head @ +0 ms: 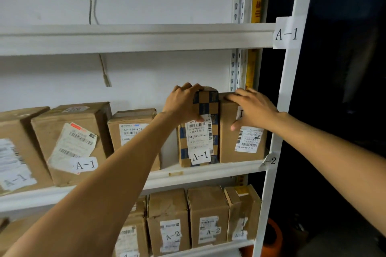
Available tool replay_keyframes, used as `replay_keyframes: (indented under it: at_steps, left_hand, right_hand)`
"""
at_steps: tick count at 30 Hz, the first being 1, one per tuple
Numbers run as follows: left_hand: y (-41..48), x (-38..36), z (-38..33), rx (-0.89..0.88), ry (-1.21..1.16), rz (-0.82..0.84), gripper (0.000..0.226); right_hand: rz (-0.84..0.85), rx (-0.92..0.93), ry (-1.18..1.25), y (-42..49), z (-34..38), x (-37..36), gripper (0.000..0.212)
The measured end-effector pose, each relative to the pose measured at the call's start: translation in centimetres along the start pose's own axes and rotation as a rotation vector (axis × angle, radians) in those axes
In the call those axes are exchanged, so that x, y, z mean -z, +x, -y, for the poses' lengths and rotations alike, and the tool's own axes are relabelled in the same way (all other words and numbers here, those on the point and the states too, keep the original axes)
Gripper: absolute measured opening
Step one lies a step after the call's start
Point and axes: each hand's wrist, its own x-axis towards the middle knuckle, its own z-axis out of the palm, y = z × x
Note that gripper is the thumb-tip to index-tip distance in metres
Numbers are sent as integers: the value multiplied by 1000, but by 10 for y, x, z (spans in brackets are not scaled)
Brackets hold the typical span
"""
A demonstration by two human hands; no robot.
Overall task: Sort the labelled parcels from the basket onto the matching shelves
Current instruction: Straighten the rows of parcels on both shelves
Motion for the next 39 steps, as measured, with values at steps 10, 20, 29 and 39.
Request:
replay_keyframes:
  at_steps: [10, 20, 29, 39]
  left_hand:
    - [-1, -3, -13, 24, -12, -12, 91]
    - [-5, 1, -17, 40, 95, -19, 100]
    - [-66, 49, 40, 79, 262, -40, 63]
    - [-164, 94, 132, 339, 400, 6, 63]
  right_hand:
    - [-6, 18, 85, -13, -19, -6, 101]
    - [-40, -4, 193, -15, -6, 15, 90]
    - [-329, 278, 342, 6, 73, 24, 26]
    - [-232, 485, 299, 37, 199, 19, 47]
